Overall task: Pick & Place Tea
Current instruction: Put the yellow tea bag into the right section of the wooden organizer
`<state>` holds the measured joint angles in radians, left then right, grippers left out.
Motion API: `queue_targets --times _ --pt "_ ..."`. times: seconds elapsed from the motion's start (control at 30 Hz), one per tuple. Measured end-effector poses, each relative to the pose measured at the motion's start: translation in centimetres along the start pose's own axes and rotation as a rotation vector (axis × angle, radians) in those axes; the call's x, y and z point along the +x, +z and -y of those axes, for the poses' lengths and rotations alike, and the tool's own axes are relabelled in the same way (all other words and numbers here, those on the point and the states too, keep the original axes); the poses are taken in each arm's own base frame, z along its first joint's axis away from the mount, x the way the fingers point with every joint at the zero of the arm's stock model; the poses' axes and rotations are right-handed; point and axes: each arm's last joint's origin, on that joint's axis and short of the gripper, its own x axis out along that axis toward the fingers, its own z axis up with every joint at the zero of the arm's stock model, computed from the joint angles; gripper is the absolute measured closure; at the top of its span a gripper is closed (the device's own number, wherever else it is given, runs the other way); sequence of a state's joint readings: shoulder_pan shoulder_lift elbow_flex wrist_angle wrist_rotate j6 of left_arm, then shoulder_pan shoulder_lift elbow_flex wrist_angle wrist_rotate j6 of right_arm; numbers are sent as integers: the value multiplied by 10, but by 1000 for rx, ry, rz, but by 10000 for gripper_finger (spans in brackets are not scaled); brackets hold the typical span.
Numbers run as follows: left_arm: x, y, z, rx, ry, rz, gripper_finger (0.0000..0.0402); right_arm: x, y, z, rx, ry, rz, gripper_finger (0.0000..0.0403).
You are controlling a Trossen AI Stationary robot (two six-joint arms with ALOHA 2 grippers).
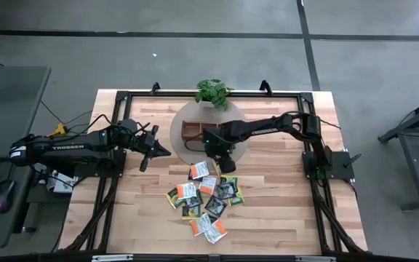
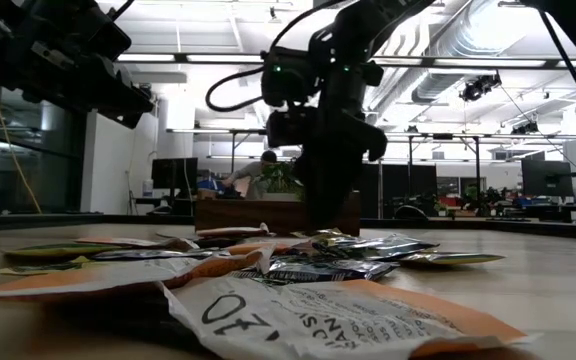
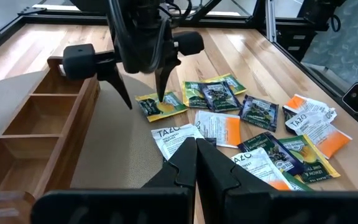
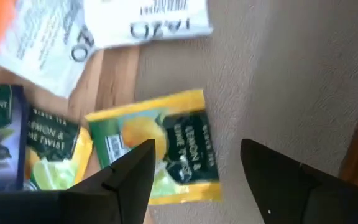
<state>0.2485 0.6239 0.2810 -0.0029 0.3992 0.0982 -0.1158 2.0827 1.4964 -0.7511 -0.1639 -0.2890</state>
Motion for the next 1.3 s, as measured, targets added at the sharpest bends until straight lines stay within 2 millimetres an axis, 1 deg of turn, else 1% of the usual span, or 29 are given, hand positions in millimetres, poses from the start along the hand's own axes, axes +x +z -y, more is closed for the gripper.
queue_targets --times 0.17,0.33,0.53,0.73,0.97,1.1,1.3 --pt "0 0 0 0 0 0 401 2 -2 -1 0 -29 -21 170" --pt "0 0 0 0 0 0 401 2 -2 -2 19 -37 -28 177" --pt "0 0 0 0 0 0 401 8 -1 -6 9 -32 -37 192" --pt "0 0 0 0 0 0 401 13 0 -6 10 -28 -37 202" --pt "0 0 0 0 0 0 401 23 1 -4 35 -36 -35 208" --pt "0 0 0 0 0 0 401 28 0 -3 41 -34 -40 227" --pt "0 0 0 0 0 0 401 29 0 -2 42 -39 -44 278"
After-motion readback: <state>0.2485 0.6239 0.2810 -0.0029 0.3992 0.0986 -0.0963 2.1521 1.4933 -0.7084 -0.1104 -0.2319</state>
